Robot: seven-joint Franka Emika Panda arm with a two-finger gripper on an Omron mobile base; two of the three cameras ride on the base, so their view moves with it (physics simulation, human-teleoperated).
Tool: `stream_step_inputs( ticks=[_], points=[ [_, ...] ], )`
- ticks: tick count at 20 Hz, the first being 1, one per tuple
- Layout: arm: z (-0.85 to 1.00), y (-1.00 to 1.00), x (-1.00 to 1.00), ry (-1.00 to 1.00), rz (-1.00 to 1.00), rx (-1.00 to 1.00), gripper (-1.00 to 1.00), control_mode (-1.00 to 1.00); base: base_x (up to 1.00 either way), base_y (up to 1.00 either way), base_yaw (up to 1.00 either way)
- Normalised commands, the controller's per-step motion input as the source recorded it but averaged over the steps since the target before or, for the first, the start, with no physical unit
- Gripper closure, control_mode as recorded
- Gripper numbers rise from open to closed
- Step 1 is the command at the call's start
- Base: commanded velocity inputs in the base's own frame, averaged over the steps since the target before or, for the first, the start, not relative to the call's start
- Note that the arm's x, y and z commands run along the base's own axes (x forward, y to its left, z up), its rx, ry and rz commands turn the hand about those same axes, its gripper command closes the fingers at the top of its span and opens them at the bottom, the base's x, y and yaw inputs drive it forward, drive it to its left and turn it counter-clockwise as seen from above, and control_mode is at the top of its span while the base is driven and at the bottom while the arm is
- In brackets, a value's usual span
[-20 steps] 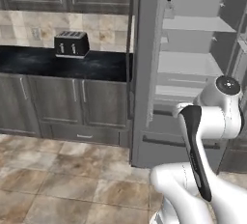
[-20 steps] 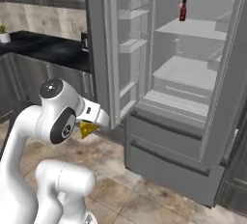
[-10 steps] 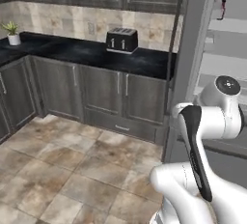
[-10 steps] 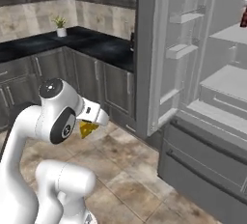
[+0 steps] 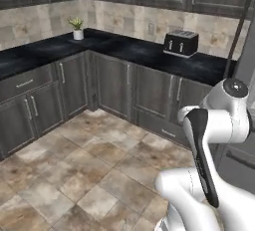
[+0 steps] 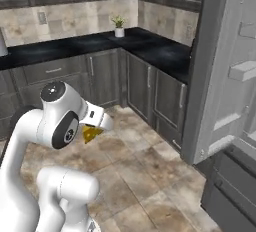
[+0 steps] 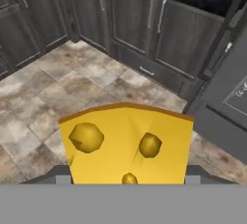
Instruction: Pick the cheese from the fridge and the cheese grater from the cabinet and place them next to the salad bowl.
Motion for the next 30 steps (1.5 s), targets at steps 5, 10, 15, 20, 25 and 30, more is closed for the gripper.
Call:
stream_step_inputs(
  ticks=[5, 10, 15, 20, 25, 30],
  points=[
    [0.0, 0.0, 0.0, 0.0, 0.0, 0.0, 1.0, 1.0, -0.29, 0.51, 0.63],
    [0.0, 0.0, 0.0, 0.0, 0.0, 0.0, 1.0, 1.0, -0.17, 0.51, 0.66],
    [0.0, 0.0, 0.0, 0.0, 0.0, 0.0, 1.0, 1.0, -0.14, 0.49, 0.65],
    [0.0, 0.0, 0.0, 0.0, 0.0, 0.0, 1.0, 1.0, 0.0, 0.5, 0.63],
    [0.0, 0.0, 0.0, 0.0, 0.0, 0.0, 1.0, 1.0, 0.0, 0.5, 0.6],
    [0.0, 0.0, 0.0, 0.0, 0.0, 0.0, 1.0, 1.0, 0.04, 0.59, 0.55]
  ],
)
